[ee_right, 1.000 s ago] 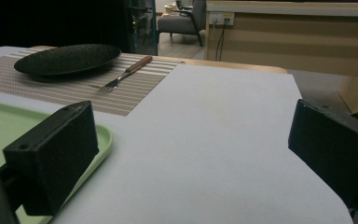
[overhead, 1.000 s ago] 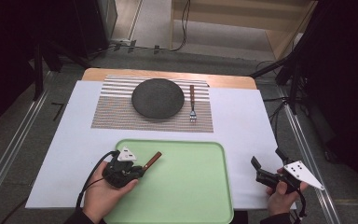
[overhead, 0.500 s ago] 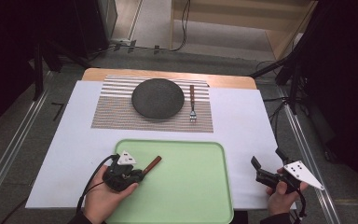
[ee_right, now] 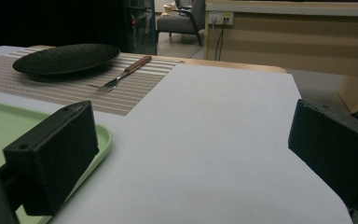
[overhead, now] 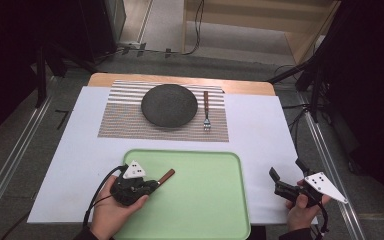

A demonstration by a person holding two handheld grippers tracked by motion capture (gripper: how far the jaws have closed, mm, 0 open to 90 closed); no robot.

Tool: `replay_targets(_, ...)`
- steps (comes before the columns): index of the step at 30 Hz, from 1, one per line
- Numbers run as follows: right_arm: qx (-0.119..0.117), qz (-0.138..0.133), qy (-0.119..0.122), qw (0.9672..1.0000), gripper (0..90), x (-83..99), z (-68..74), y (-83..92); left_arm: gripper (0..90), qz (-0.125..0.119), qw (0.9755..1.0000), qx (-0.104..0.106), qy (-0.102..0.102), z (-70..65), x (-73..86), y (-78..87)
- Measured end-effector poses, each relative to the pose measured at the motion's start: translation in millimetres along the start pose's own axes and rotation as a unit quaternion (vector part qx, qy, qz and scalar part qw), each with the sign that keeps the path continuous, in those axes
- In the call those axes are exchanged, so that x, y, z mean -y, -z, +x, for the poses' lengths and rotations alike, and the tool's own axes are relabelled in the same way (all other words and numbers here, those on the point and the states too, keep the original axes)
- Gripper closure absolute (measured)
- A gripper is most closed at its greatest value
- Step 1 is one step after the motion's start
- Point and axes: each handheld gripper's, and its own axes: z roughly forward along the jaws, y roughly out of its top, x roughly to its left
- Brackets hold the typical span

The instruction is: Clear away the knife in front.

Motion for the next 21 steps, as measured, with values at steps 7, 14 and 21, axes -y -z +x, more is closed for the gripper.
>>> replay_targets(7,0.0,0.0,0.002,1.0,0.0,0.0,0.1,0.0,90.0,0.02,0.9994,0.015,-0.026,-5.7,-4.2,-16.1)
replay_targets(14,0.001,0.002,0.004,1.0,0.0,0.0,0.7,-0.2,90.0,0.035,0.9988,-0.016,-0.03,3.9,-0.1,-18.6)
replay_targets(21,0.006,0.005,0.004,1.0,0.0,0.0,1.9,-0.6,90.0,0.03,0.999,-0.03,-0.012,21.4,9.1,-6.4)
